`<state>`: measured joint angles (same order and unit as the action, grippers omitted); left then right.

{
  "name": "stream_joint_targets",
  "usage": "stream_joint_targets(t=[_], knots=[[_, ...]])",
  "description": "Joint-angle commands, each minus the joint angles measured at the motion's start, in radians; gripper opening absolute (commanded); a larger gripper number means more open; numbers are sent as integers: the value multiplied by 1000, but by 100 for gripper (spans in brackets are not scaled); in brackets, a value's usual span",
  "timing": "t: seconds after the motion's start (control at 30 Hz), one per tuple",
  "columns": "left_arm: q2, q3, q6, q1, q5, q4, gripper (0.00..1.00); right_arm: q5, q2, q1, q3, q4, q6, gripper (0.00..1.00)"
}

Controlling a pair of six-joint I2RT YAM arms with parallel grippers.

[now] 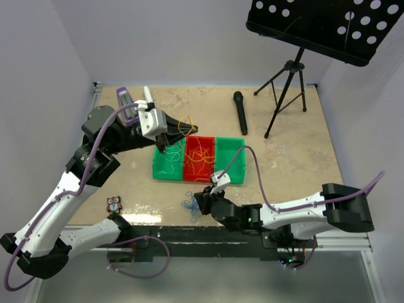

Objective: Untangle the cables

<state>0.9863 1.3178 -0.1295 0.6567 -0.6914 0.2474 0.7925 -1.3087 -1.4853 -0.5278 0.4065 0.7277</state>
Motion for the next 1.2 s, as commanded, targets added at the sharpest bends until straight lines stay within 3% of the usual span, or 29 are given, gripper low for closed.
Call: stream_joint_targets(t=[0.0,0.17,0.57,0.8,1.17], knots=[[21,67,-90,-2,144,-52,0,-39,17,-19,32,-37,127,8],[51,58,-116,-2,191,-43,0,8,43,-98,26,-136,232,7],[116,-239,-179,-3,291,-186,0,111,302,-188,15,-480,420,8],[204,-339,-252,-3,342,-318,0,149,339,-188,5,-555,466,9],[284,-440,-351,-2,440,-487,0,134,316,-188,11,-520,454,12]])
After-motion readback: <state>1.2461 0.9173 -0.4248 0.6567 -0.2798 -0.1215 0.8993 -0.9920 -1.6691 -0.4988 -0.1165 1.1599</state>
